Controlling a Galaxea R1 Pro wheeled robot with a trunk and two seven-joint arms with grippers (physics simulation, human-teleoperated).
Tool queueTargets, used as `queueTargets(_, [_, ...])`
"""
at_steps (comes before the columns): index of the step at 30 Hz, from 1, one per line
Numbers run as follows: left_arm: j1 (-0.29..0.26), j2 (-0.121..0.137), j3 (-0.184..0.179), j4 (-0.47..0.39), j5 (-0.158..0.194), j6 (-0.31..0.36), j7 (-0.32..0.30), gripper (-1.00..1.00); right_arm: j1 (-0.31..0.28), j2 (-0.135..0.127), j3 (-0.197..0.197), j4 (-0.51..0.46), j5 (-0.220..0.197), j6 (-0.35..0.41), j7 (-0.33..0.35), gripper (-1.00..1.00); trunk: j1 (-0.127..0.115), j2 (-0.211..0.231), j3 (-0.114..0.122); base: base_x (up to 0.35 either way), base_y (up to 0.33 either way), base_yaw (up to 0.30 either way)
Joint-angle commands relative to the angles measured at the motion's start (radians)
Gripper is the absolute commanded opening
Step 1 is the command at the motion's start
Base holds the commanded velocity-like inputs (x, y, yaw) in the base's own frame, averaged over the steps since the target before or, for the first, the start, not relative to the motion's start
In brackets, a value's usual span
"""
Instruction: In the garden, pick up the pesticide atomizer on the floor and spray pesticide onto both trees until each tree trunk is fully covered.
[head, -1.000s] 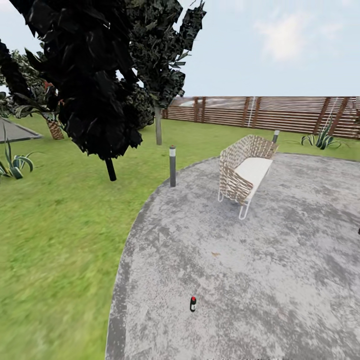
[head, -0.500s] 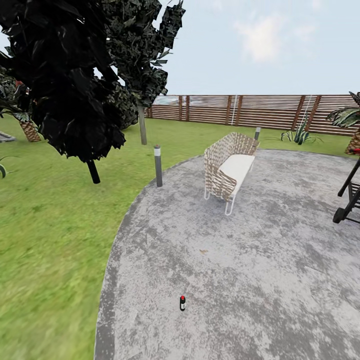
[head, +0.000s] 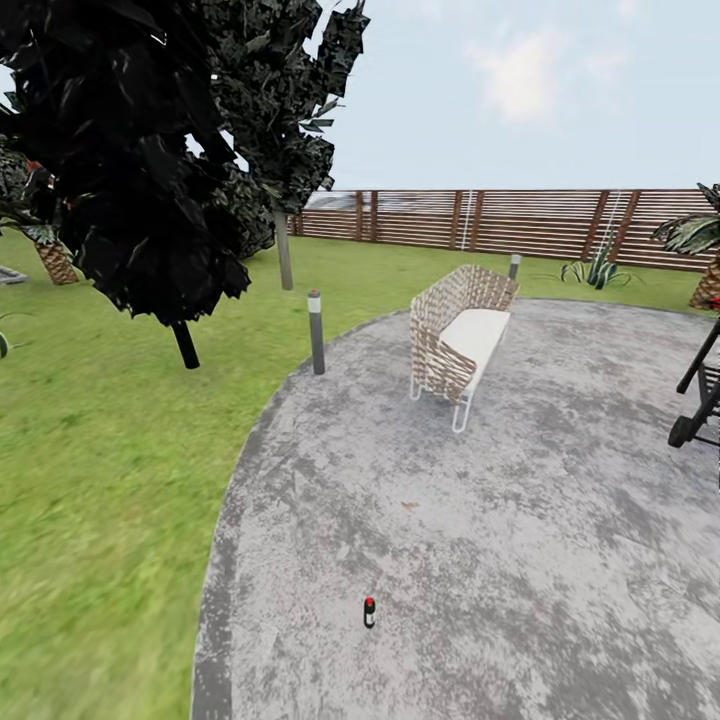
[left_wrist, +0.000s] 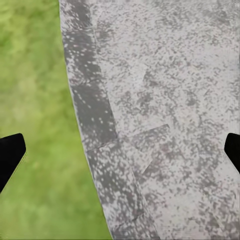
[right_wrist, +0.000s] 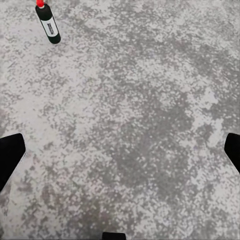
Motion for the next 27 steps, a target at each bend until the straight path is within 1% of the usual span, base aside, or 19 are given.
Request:
queueTargets(1, [-0.001, 0.0, 0.001, 0.001, 0.0, -0.003, 0.001, 1.0, 0.0, 0.0, 0.0, 0.0, 0.008, -0.002, 0.0, 1.0, 0.0, 0.0, -0.001, 0.207, 0.219, -0.172])
queueTargets(10, [-0.001, 0.0, 0.001, 0.001, 0.001, -0.003, 0.001, 1.0, -0.001, 0.0, 0.0, 0.002, 0.008, -0.002, 0.0, 1.0, 0.0, 0.0, -0.001, 0.164, 0.264, -0.246])
queueTargets(19, [-0.001, 0.0, 0.0, 0.001, -0.001, -0.003, 0.001, 1.0, -0.001, 0.0, -0.001, 0.002, 0.008, -0.014, 0.0, 1.0, 0.0, 0.0, -0.001, 0.021, 0.297, -0.272])
queueTargets(27, [-0.001, 0.001, 0.001, 0.001, -0.001, -0.003, 0.002, 1.0, -0.001, 0.0, -0.001, 0.003, 0.008, -0.015, 0.0, 1.0, 0.0, 0.0, -0.001, 0.0, 0.251, -0.273])
